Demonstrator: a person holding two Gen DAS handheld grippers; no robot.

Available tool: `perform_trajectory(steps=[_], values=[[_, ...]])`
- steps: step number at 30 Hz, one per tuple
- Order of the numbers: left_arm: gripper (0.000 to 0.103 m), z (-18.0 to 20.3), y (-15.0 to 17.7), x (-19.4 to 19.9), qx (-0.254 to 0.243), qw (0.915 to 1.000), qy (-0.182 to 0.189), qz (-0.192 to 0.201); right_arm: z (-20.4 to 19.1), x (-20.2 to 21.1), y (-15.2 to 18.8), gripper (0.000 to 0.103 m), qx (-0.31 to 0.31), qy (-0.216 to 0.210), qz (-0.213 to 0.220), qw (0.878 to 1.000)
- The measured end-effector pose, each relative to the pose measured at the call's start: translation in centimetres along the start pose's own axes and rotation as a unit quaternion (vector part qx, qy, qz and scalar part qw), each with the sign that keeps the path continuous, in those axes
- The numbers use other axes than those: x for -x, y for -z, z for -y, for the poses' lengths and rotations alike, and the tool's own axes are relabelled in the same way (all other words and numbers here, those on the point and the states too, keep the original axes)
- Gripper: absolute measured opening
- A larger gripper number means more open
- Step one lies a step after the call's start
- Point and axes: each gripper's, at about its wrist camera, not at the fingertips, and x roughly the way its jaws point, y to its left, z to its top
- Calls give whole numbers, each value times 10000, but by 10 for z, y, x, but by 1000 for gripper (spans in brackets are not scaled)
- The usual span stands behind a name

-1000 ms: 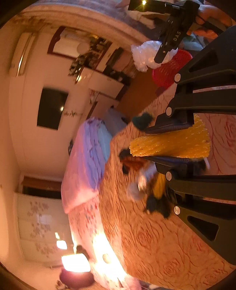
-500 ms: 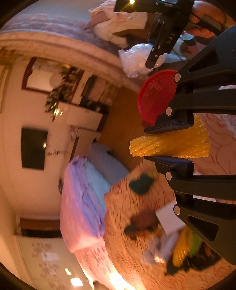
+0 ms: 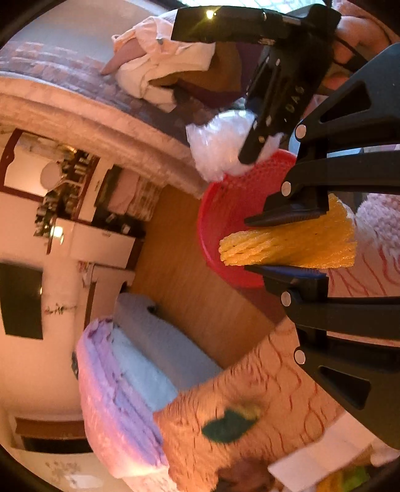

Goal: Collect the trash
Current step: 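Carry the foam net and plastic bag over the red wastebasket with both tools, then open both tools to drop the foam net and plastic bag into the basket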

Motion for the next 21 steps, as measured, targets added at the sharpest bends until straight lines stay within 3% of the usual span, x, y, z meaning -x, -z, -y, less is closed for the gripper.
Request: perform_trajectory(steps=[7, 14, 21], values=[[23, 6, -1, -31, -32, 9995, 141, -270, 7, -18, 2, 45, -31, 67, -128, 9999], [54, -2, 0, -37, 156, 9994, 146, -280, 15, -26, 2, 59, -147, 166, -155, 9996], [62, -7, 1, -33, 238, 9995, 86, -205, 15, -26, 6, 70, -184, 180, -214, 9994]])
